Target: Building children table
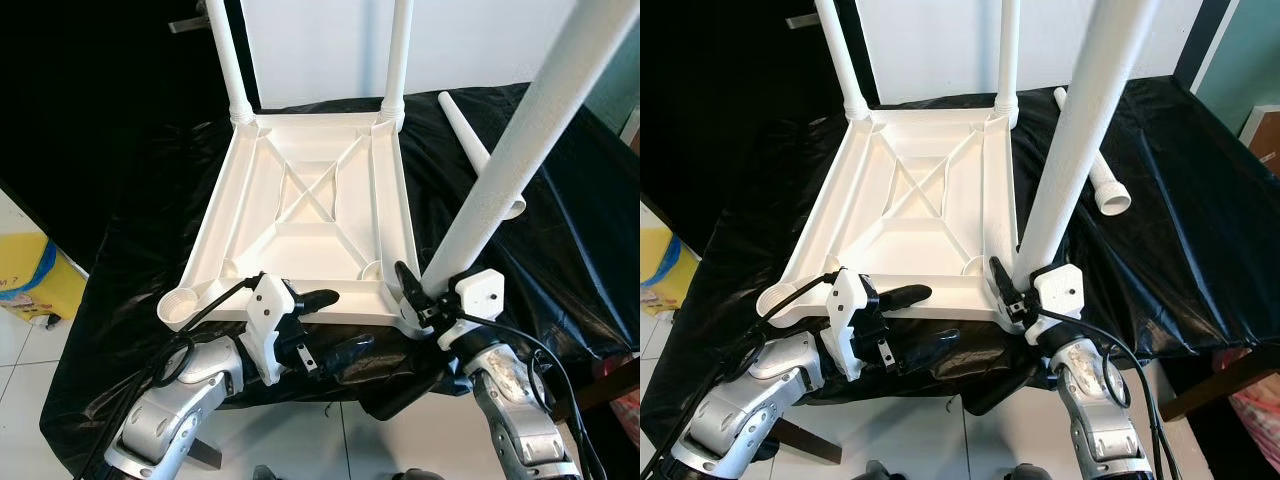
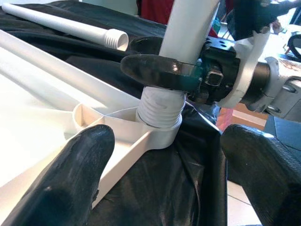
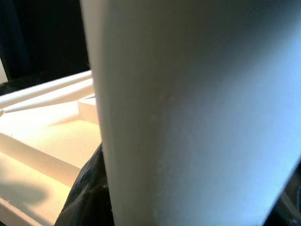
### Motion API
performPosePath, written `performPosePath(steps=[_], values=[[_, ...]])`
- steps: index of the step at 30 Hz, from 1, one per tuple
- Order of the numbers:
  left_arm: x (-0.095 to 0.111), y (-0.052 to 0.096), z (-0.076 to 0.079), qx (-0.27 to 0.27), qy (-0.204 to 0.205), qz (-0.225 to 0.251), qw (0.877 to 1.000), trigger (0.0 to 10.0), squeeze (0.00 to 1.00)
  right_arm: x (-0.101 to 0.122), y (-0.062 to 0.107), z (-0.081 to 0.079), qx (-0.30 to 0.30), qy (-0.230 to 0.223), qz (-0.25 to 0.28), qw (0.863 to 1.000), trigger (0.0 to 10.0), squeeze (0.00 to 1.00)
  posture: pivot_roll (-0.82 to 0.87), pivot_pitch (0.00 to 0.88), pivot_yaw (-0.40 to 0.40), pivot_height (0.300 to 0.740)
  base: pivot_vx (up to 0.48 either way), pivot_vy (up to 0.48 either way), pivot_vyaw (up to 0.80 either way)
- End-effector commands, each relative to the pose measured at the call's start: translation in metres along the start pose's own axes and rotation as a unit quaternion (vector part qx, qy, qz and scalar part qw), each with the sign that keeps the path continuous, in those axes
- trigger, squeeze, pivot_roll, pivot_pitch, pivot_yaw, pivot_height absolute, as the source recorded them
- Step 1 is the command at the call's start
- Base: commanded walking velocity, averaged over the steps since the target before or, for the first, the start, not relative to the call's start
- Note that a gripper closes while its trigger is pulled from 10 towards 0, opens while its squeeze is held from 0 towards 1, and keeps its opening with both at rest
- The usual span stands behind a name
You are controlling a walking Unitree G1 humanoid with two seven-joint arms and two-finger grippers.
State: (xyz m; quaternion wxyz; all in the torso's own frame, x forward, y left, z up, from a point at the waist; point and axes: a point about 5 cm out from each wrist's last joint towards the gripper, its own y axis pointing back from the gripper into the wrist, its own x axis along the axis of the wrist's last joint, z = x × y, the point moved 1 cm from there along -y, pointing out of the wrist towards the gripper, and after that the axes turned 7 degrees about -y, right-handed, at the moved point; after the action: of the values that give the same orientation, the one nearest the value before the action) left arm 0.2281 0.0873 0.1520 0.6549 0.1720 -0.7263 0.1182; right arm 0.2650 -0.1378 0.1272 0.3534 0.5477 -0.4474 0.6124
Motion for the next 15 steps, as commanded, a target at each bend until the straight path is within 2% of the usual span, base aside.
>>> performPosePath(steps=[1,3,9,15], values=[[0.0018,0.0018,0.001,-0.021,-0.003,0.0,1.0,10.0,0.0,-0.0288,0.0093,0.0078,-0.03,-0.007,-0.087,0.996,10.0,0.0,-0.09,0.078,0.05,0.74,0.0,0.0,0.0],[0.0021,0.0021,0.001,-0.02,-0.004,0.001,1.0,10.0,0.0,-0.0313,0.0077,0.008,-0.035,-0.01,-0.105,0.994,10.0,0.0,-0.09,0.08,0.049,0.74,0.0,0.0,0.0],[0.0024,0.0026,0.0011,-0.019,-0.003,0.001,1.0,10.0,0.0,-0.0301,0.0061,0.0047,-0.033,-0.012,-0.106,0.994,10.0,0.0,-0.09,0.083,0.049,0.74,0.0,0.0,0.0],[0.0031,0.0026,0.0011,-0.018,-0.003,0.002,1.0,10.0,0.0,-0.0304,0.007,0.0033,-0.044,-0.042,-0.105,0.993,10.0,0.0,-0.09,0.091,0.049,0.74,0.0,0.0,0.0]])
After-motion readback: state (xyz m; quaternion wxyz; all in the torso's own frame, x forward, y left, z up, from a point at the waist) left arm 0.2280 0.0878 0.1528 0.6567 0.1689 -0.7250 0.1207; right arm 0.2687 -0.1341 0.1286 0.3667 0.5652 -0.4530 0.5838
